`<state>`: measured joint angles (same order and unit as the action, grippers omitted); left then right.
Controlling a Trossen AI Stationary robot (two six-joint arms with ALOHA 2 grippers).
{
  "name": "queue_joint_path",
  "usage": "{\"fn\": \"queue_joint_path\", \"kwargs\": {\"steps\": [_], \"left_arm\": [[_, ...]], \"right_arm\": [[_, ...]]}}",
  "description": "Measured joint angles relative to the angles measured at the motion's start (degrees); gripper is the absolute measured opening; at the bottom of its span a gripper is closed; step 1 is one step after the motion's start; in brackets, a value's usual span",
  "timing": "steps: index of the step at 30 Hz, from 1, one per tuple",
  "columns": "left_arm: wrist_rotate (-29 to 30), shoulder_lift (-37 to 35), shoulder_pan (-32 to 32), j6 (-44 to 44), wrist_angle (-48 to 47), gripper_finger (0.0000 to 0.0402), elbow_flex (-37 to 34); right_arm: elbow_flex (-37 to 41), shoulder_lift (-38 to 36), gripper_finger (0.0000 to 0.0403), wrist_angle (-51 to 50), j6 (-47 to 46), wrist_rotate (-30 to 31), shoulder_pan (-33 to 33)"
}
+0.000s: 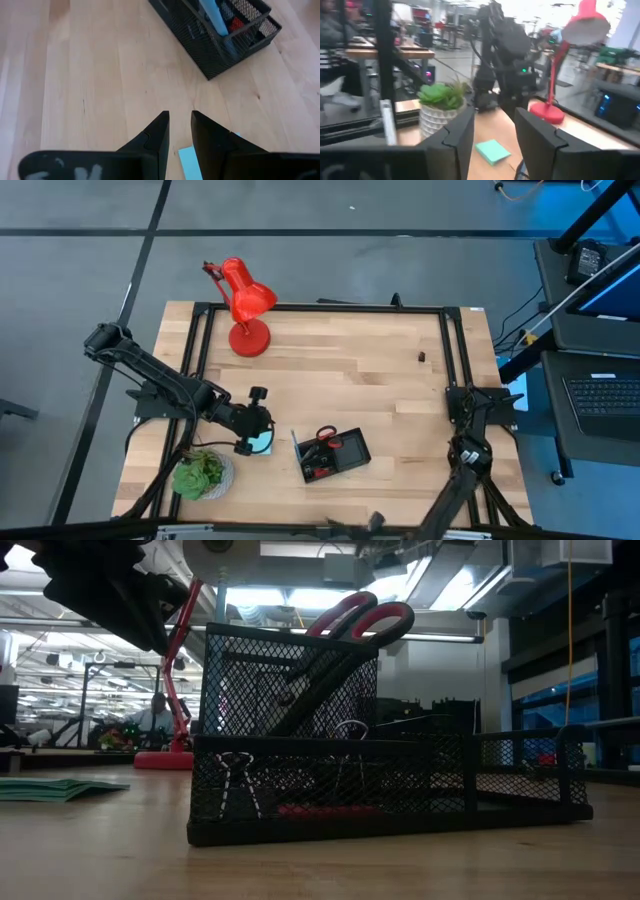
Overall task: Pick and place office supplies into organizer
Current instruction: Put the black binder clip into the black desk organizer
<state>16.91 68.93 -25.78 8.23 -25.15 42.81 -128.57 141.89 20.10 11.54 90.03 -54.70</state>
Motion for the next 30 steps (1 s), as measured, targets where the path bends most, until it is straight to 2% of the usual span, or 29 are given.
{"fn": "queue_joint_path", "kwargs": {"steps": [6,7,12,21,26,30], "left_arm": [[0.0,0.0,0.0,-1.3,0.8,0.0075,0.0],[0.0,0.0,0.0,-1.4,0.8,0.0075,0.0],[0.0,0.0,0.0,-1.5,0.8,0.0075,0.0],[0.0,0.0,0.0,-1.5,0.5,0.0075,0.0],[0.0,0.0,0.0,-1.5,0.5,0.0075,0.0],[0.0,0.0,0.0,-0.5,0.7,0.0075,0.0]], "right_arm": [[8.7,-0.1,0.0143,-0.3,-10.0,-1.8,4.7],[10.4,-0.5,0.0143,-0.3,-11.5,-4.3,5.5],[18.7,-5.1,0.0143,-0.1,-18.8,-24.4,9.5],[35.6,-21.0,0.0143,0.0,-20.4,-43.5,15.4],[49.2,-32.0,0.0143,-0.3,-23.2,-45.1,16.4],[62.4,-41.9,0.0143,-0.1,-30.3,-45.2,17.4]]}}
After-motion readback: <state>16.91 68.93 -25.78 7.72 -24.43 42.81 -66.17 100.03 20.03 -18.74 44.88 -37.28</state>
